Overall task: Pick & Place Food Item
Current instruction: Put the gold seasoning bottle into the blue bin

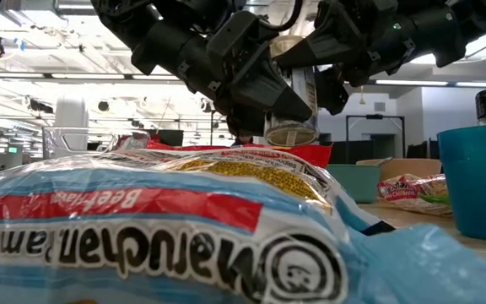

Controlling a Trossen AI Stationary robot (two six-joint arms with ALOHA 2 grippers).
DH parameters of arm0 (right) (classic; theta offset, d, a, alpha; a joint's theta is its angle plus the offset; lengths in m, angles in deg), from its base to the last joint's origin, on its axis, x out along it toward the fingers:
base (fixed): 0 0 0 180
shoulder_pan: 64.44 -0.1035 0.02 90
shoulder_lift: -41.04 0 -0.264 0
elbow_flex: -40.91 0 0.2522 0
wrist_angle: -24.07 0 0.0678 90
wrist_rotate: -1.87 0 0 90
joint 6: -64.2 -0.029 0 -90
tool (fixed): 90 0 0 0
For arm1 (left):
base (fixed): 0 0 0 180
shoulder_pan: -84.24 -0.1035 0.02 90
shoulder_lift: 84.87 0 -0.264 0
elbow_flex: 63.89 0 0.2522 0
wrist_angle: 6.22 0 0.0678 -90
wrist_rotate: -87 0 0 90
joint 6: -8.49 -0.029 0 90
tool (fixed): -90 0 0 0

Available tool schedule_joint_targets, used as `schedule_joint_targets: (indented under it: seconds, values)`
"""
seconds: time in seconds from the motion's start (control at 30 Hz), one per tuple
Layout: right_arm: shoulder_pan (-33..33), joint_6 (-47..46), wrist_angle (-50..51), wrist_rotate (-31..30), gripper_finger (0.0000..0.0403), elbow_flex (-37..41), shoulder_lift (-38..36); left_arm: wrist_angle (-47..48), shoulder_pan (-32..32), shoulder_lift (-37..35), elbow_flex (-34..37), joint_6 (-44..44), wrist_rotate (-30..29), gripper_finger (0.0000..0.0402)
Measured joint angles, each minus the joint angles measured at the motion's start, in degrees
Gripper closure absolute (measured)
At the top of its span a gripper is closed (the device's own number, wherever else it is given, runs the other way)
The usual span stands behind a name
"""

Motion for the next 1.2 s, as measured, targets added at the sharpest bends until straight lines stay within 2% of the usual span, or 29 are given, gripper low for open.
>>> schedule_joint_targets:
  seconds: [0.3,1.0,1.2]
  values:
    - [0.0,0.1,0.0,0.0,0.0128,0.0,0.0,0.0,0.0,0.0,0.0,0.2,0.1,0.0121]
    - [0.0,-0.2,0.2,0.2,0.0127,0.0,0.0,-1.0,0.1,-0.3,0.0,0.1,-0.3,0.0093]
    - [-0.1,-0.2,0.2,0.3,0.0127,0.0,-0.1,-1.7,0.1,-1.6,0.0,1.1,-0.5,0.0096]
